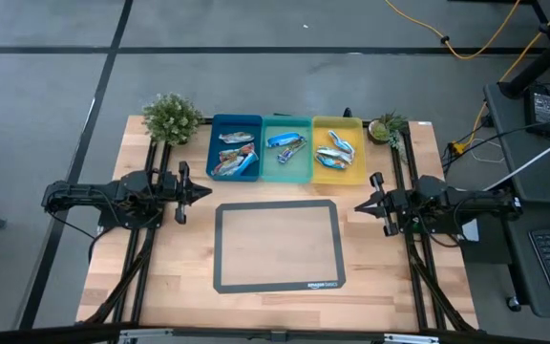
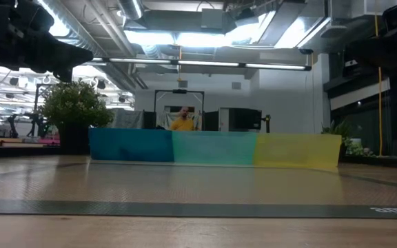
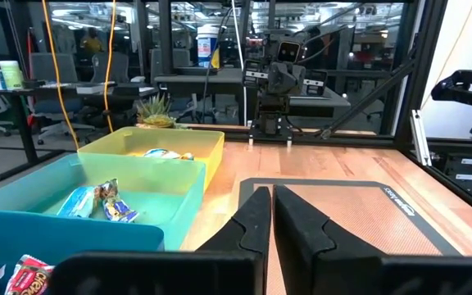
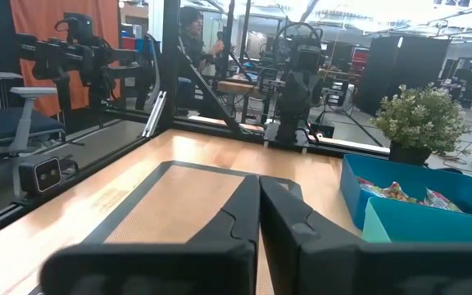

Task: Pick and place Granola Bars by type
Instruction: Return to Home Position

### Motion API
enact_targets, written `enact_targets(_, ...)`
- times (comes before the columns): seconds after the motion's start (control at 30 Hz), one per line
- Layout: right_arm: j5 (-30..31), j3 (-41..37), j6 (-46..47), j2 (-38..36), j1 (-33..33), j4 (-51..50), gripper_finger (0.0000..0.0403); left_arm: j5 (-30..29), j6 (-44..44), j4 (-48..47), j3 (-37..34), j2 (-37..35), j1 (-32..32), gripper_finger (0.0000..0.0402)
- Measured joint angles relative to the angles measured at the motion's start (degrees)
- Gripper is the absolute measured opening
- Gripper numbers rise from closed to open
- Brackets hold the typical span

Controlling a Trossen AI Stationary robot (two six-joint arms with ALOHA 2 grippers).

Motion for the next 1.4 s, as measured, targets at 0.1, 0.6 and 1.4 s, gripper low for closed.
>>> enact_targets(0.1,0.0,0.0,0.01,0.0,-0.02,0.0,0.0015,0.0,0.0,0.0,0.0,0.0,-0.02,0.0006)
enact_targets(0.6,0.0,0.0,0.02,0.01,-0.02,0.0,0.0016,0.0,0.0,0.0,0.0,0.0,0.0,0.0013)
enact_targets(1.4,-0.01,0.0,0.02,0.02,-0.02,0.0,0.0017,0.0,0.0,0.0,0.0,0.01,-0.01,0.0013)
